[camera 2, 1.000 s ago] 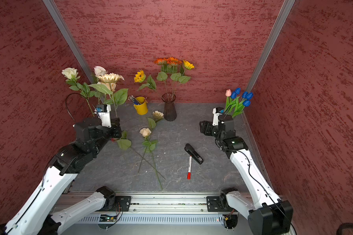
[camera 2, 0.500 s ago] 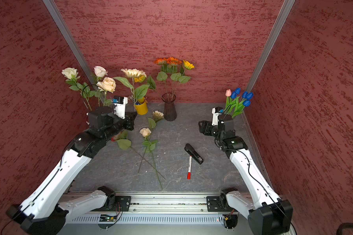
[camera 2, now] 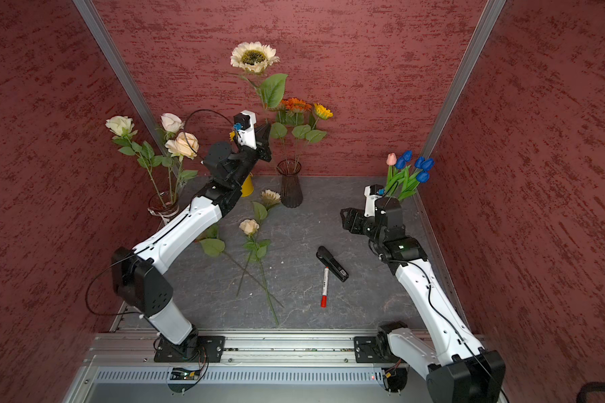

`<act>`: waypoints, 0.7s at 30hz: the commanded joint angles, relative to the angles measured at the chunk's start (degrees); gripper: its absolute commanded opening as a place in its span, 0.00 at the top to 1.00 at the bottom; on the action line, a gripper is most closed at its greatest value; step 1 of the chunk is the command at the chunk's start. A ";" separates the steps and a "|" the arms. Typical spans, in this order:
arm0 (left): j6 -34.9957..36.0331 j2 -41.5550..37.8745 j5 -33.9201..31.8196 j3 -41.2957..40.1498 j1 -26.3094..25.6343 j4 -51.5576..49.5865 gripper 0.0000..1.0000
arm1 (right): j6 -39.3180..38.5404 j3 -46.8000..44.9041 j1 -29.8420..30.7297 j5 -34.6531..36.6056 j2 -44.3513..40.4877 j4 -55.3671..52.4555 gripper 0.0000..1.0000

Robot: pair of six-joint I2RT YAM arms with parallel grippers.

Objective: Arrange the flowers in different vases according to their variety
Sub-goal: Insert the flower into the vase.

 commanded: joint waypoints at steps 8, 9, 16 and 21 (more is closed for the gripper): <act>5.45 20.58 0.42 26.92 -0.59 8.30 1.00 | 0.46 1.85 0.84 0.92 -2.15 -3.33 0.25; 5.46 21.46 0.55 28.05 -0.55 7.07 1.00 | 0.18 1.84 0.85 1.35 -2.26 -3.59 0.24; 5.56 18.35 0.16 20.18 -0.59 6.48 1.00 | 0.07 1.85 0.88 0.79 -0.76 -2.40 0.24; 5.34 14.68 -0.16 11.66 -0.60 7.43 1.00 | 0.10 2.63 0.89 -0.11 0.63 -1.52 0.24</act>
